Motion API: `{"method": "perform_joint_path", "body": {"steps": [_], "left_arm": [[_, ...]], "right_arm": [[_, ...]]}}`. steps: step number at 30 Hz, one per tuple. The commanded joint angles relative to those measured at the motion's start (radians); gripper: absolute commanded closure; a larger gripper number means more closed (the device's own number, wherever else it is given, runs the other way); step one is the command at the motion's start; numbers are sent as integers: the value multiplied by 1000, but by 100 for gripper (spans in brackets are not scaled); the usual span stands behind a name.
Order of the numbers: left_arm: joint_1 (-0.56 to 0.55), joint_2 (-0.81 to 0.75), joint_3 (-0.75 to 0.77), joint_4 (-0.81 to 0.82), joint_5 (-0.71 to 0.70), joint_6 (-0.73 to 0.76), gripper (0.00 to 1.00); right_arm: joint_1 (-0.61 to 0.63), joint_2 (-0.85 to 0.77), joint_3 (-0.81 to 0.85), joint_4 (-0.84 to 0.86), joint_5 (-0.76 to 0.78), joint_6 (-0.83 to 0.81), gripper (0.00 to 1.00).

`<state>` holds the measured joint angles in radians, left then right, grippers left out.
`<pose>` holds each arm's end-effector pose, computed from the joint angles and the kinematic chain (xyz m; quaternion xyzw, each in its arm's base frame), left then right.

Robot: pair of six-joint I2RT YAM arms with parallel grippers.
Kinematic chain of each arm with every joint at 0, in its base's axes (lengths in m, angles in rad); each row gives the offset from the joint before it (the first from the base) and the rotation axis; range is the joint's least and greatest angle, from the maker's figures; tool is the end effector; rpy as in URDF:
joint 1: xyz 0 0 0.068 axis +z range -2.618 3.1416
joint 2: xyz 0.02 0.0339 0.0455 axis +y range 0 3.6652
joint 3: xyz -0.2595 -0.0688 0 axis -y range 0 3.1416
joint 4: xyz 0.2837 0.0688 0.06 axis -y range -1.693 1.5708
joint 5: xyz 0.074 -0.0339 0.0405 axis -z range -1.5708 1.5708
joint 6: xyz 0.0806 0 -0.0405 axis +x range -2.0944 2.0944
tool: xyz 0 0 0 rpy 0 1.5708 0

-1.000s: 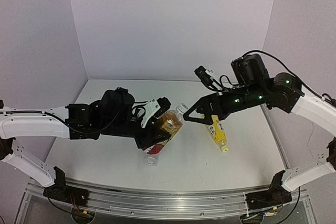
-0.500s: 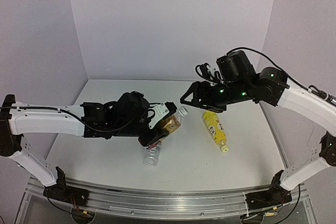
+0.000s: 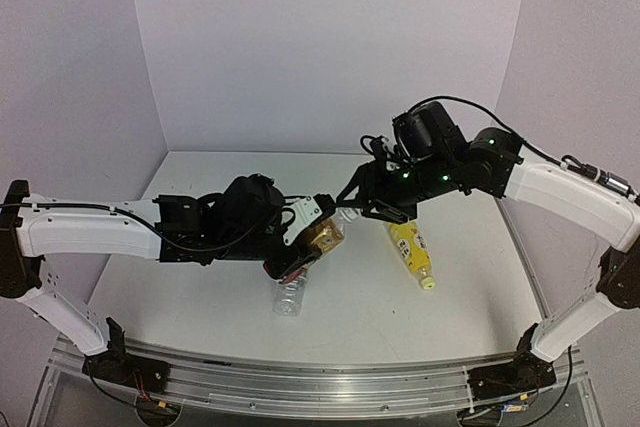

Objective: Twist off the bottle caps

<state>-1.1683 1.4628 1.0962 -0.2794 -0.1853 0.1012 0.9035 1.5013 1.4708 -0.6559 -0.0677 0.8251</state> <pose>0.1706 -0.3629 0.2336 0.4952 0.7420 -0.1546 0.4246 0.2475 0.3229 0.3258 -0.0499 0.9020 0.3452 0.2544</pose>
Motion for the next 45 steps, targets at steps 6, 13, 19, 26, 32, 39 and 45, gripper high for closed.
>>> {"method": "perform_joint_path", "body": {"steps": [6,13,19,26,32,39,45], "left_arm": [[-1,4,51,30,-18,-23,100],[0,0,54,26,-14,-15,100],[-1,-1,52,26,-16,-18,100],[0,-22,45,42,21,-41,100],[1,-133,-31,119,248,-59,100],[2,-205,-79,187,535,-91,100],[1,-191,-75,213,665,-94,100]], "right_arm": [[-5,-7,19,-1,-57,26,54],[-8,2,21,-1,-55,28,59],[-10,11,31,-1,-75,28,75],[-9,-3,20,0,-136,-9,94],[-10,-59,-20,-11,-315,-319,100],[-9,-151,-151,-90,-660,-817,100],[-9,-180,-181,-131,-779,-997,100]]}}
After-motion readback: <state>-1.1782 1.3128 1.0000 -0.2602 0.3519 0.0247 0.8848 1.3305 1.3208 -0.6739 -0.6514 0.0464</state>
